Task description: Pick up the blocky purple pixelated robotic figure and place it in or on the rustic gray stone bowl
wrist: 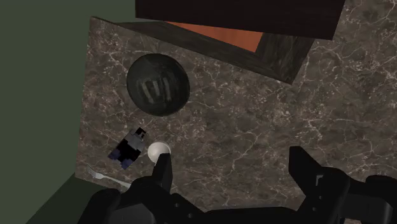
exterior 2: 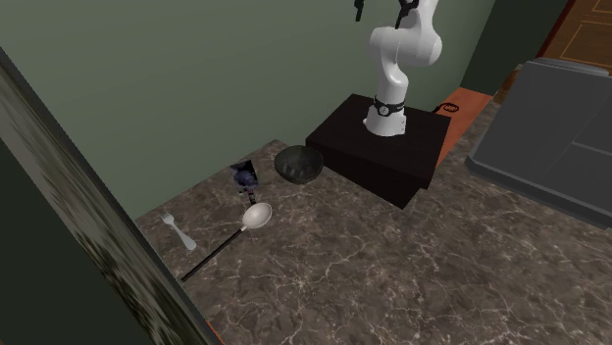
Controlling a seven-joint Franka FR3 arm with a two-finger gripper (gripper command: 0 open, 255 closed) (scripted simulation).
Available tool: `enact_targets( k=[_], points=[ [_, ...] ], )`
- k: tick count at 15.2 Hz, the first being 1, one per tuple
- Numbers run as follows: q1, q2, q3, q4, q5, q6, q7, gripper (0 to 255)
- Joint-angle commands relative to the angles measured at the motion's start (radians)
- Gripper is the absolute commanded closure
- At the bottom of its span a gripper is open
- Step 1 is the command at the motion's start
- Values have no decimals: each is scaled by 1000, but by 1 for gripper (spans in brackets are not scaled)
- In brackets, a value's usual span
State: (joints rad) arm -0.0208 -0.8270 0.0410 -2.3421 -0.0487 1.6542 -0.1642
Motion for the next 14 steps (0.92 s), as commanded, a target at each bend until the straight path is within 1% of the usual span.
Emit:
enact_targets(
  k=[1, 7, 14],
  points=[
    [0, 0, 0, 0, 0, 0, 0, 0],
    [-33, 175, -58, -6, -17, 147, -19, 0],
    [-63, 411, -122, 41, -18, 296, -46, 0]
  ],
)
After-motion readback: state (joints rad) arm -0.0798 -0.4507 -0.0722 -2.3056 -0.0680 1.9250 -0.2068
